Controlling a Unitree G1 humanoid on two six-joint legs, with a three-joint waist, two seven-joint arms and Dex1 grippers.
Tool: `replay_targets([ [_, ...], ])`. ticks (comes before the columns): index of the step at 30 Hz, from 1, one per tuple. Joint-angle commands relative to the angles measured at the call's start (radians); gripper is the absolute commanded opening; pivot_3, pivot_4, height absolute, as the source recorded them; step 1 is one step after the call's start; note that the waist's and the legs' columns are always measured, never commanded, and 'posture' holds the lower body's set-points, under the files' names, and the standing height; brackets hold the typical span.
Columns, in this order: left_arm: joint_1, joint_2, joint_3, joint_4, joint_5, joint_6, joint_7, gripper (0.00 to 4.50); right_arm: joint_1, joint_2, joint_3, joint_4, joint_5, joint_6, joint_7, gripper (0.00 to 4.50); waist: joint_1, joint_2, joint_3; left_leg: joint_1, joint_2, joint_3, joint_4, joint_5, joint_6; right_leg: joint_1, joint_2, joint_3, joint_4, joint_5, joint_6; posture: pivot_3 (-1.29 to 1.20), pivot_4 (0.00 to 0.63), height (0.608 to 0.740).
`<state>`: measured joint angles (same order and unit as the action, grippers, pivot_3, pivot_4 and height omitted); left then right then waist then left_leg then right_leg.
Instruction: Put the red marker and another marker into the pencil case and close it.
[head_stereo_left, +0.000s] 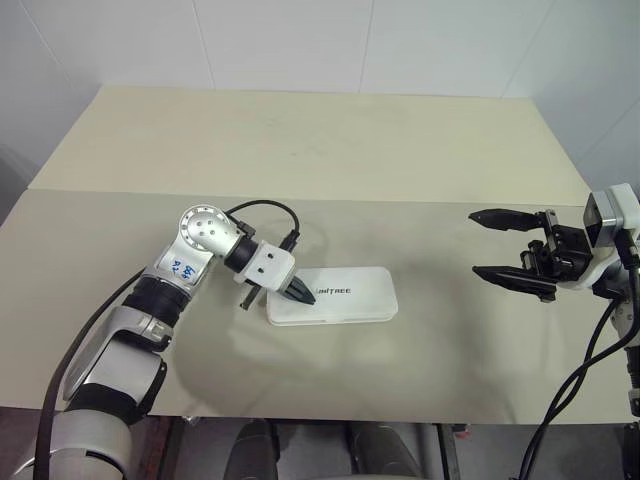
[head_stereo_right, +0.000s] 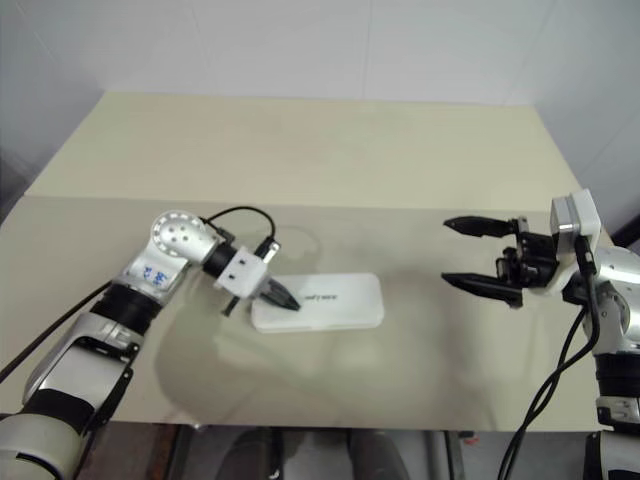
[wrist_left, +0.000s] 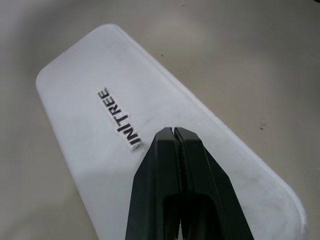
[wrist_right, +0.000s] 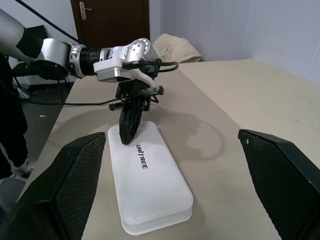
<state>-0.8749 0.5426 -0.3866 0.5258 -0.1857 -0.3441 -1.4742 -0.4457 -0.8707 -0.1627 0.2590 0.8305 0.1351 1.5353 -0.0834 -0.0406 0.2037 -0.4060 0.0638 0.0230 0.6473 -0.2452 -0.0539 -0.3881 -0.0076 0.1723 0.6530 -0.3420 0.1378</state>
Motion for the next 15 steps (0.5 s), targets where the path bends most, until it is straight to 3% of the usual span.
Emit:
replay_targets([
  [1, 0.023, -0.011, 0.1, -0.048, -0.071, 0.073, 0.038, 0.03, -0.008, -0.005, -0.012, -0.003, 0.006, -0.006, 0.079, 4.5, 0.0, 0.0, 0.0, 0.0, 0.0, 0.0, 0.0, 0.0, 0.0, -0.001, 0.0, 0.0, 0.0, 0.0, 0.0, 0.0, 0.15, 0.74],
  [4, 0.073, -0.009, 0.179, -0.117, -0.137, 0.138, 0.059, 0.03, -0.018, -0.006, -0.006, 0.005, 0.003, -0.002, 0.079, 4.5, -0.004, 0.0, 0.0, 0.0, 0.001, 0.0, -0.001, 0.0, 0.0, -0.002, 0.0, 0.0, 0.0, 0.0, 0.0, 0.0, 0.15, 0.74],
  [7, 0.133, 0.013, 0.246, -0.203, -0.236, 0.211, 0.005, 0.66, -0.037, -0.008, 0.004, 0.022, -0.001, -0.001, 0.079, 4.5, -0.004, 0.001, 0.001, 0.0, 0.001, 0.0, -0.001, 0.0, 0.0, -0.002, 0.001, 0.0, 0.002, 0.0, 0.0, 0.0, 0.15, 0.74],
  [15, 0.274, 0.11, 0.395, -0.318, -0.319, 0.331, 0.02, 3.26, -0.092, -0.017, 0.04, 0.081, -0.012, -0.022, 0.079, 4.5, -0.001, 0.001, 0.001, 0.0, 0.001, 0.0, 0.0, 0.0, 0.001, -0.001, 0.0, 0.0, 0.003, 0.0, 0.0, 0.0, 0.15, 0.74],
])
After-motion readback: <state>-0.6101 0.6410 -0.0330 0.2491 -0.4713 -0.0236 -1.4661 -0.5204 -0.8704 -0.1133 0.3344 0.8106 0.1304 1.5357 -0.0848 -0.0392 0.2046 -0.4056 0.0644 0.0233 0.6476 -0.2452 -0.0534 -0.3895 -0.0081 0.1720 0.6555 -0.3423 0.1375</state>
